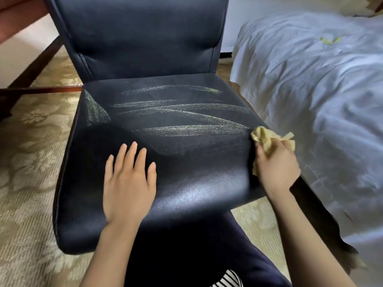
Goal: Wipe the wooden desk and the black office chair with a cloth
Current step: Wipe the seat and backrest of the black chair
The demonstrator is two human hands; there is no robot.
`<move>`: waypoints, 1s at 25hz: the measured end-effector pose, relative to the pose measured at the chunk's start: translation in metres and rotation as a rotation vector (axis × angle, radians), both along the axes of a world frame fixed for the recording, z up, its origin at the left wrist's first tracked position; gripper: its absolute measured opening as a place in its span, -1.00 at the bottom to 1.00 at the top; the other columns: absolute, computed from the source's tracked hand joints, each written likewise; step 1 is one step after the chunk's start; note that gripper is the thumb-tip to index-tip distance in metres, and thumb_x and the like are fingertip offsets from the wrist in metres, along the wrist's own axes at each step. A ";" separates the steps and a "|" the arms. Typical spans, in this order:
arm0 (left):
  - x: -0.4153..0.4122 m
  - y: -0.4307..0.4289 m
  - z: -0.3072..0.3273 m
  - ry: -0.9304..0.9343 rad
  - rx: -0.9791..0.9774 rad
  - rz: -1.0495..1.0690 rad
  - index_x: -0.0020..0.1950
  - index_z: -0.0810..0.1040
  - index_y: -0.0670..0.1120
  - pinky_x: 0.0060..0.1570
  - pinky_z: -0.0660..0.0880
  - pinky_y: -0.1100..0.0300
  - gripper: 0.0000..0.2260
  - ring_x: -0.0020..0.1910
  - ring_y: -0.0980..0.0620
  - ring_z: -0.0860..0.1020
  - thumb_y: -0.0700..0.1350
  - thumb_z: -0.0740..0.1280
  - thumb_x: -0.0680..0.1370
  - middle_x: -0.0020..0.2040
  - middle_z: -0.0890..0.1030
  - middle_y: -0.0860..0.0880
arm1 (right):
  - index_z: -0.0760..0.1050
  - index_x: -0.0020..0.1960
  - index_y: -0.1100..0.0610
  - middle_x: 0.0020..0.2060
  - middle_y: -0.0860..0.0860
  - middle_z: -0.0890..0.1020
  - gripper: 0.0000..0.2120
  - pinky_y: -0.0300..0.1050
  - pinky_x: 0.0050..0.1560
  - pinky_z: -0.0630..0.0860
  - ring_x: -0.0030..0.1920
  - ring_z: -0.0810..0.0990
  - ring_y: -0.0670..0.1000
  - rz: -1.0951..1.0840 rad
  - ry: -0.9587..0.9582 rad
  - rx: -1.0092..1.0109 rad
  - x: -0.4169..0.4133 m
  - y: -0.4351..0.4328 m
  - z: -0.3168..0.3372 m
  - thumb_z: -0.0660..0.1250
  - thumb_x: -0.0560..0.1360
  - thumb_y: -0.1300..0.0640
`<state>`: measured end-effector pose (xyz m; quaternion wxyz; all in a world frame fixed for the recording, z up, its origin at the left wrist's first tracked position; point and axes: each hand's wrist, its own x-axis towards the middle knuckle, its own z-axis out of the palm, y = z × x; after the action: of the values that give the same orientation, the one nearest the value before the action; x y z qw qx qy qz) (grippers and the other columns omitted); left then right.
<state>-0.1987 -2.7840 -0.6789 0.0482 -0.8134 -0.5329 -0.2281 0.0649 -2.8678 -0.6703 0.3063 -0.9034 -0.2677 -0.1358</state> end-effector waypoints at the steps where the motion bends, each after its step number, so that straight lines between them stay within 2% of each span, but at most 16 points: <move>1: 0.002 -0.001 -0.001 0.001 -0.011 0.008 0.35 0.47 -0.22 0.44 0.12 -0.10 -0.48 0.45 -0.15 0.29 0.04 0.00 0.57 0.40 0.43 -0.17 | 0.54 -0.05 0.14 -0.02 0.13 0.57 -0.69 -0.01 -0.23 0.37 -0.09 0.56 0.24 0.059 -0.044 -0.007 -0.016 0.005 0.003 0.24 0.54 -0.11; 5: -0.001 -0.001 -0.002 -0.008 -0.026 0.007 0.37 0.45 -0.21 0.44 0.14 -0.08 -0.53 0.45 -0.12 0.30 -0.01 0.03 0.58 0.40 0.43 -0.15 | 0.58 -0.08 0.12 -0.16 0.09 0.60 -0.74 -0.04 -0.30 0.42 -0.23 0.59 0.16 0.421 -0.191 -0.016 -0.096 0.024 0.008 0.26 0.54 -0.06; 8: -0.004 -0.002 -0.002 -0.057 -0.027 -0.006 0.36 0.46 -0.22 0.44 0.14 -0.05 -0.56 0.44 -0.11 0.33 -0.09 0.06 0.56 0.39 0.44 -0.15 | 0.60 0.01 0.11 -0.26 0.06 0.57 -0.74 -0.05 -0.40 0.48 -0.37 0.55 0.13 0.768 -0.227 0.068 -0.145 0.018 -0.003 0.23 0.50 -0.01; 10: -0.006 -0.001 -0.004 -0.077 -0.020 -0.015 0.35 0.47 -0.22 0.44 0.13 -0.04 -0.57 0.44 -0.10 0.33 -0.10 0.06 0.56 0.38 0.45 -0.15 | 0.61 0.10 0.09 -0.29 0.00 0.54 -0.73 -0.09 -0.41 0.46 -0.40 0.50 0.05 0.894 -0.271 0.155 -0.148 0.002 -0.017 0.30 0.47 0.03; 12: -0.007 0.000 -0.004 -0.128 0.000 -0.009 0.33 0.50 -0.20 0.43 0.16 -0.04 -0.58 0.42 -0.09 0.36 -0.10 0.08 0.56 0.36 0.48 -0.14 | 0.62 0.13 0.08 -0.31 -0.03 0.54 -0.72 -0.10 -0.39 0.46 -0.37 0.50 0.00 0.913 -0.322 0.226 -0.129 -0.014 -0.030 0.37 0.44 0.09; 14: -0.007 0.003 -0.003 -0.181 -0.004 0.005 0.31 0.53 -0.16 0.44 0.16 -0.02 -0.59 0.41 -0.06 0.37 -0.07 0.09 0.55 0.34 0.50 -0.11 | 0.62 0.14 0.09 -0.31 -0.02 0.57 -0.72 -0.11 -0.38 0.47 -0.37 0.52 0.00 0.844 -0.387 0.231 -0.100 -0.029 -0.039 0.35 0.45 0.10; 17: -0.007 0.002 -0.005 -0.179 -0.014 -0.001 0.34 0.51 -0.13 0.45 0.10 0.04 -0.57 0.43 -0.01 0.34 -0.04 0.06 0.56 0.37 0.47 -0.07 | 0.65 0.08 0.09 -0.29 0.00 0.59 -0.75 -0.14 -0.38 0.42 -0.36 0.53 0.00 0.573 -0.361 0.202 -0.050 -0.052 -0.047 0.31 0.47 0.06; 19: -0.007 0.000 -0.007 -0.179 -0.024 -0.004 0.34 0.50 -0.12 0.45 0.07 0.06 -0.56 0.44 0.01 0.32 -0.02 0.05 0.56 0.39 0.45 -0.06 | 0.65 0.00 0.15 -0.26 0.06 0.58 -0.73 -0.15 -0.40 0.40 -0.34 0.53 0.04 0.362 -0.286 0.207 -0.017 -0.066 -0.049 0.28 0.47 0.02; 22: -0.006 -0.003 -0.007 -0.176 -0.035 -0.013 0.35 0.49 -0.13 0.45 0.07 0.05 -0.55 0.44 0.00 0.31 -0.03 0.05 0.55 0.40 0.44 -0.07 | 0.59 -0.07 0.25 -0.22 0.11 0.51 -0.63 -0.18 -0.27 0.27 -0.24 0.53 0.16 0.111 -0.097 0.245 0.022 -0.069 -0.045 0.22 0.49 -0.05; 24: -0.003 -0.004 -0.006 -0.175 -0.038 -0.020 0.35 0.49 -0.15 0.45 0.08 0.03 -0.55 0.44 -0.03 0.32 -0.04 0.05 0.55 0.39 0.44 -0.08 | 0.55 -0.09 0.25 -0.21 0.06 0.45 -0.66 -0.21 -0.21 0.18 -0.17 0.51 0.19 -0.032 0.046 0.277 0.036 -0.054 -0.037 0.21 0.52 -0.04; 25: -0.003 -0.005 -0.005 -0.176 -0.037 -0.023 0.35 0.49 -0.16 0.45 0.09 0.02 -0.55 0.44 -0.04 0.32 -0.04 0.06 0.55 0.39 0.44 -0.09 | 0.54 -0.07 0.22 -0.18 0.08 0.46 -0.69 -0.16 -0.19 0.21 -0.13 0.52 0.20 -0.102 0.102 0.273 0.037 -0.043 -0.030 0.22 0.53 -0.03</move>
<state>-0.2014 -2.7889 -0.6837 -0.0167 -0.7970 -0.5298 -0.2895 0.1017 -2.9113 -0.7007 0.4320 -0.8716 -0.1845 -0.1401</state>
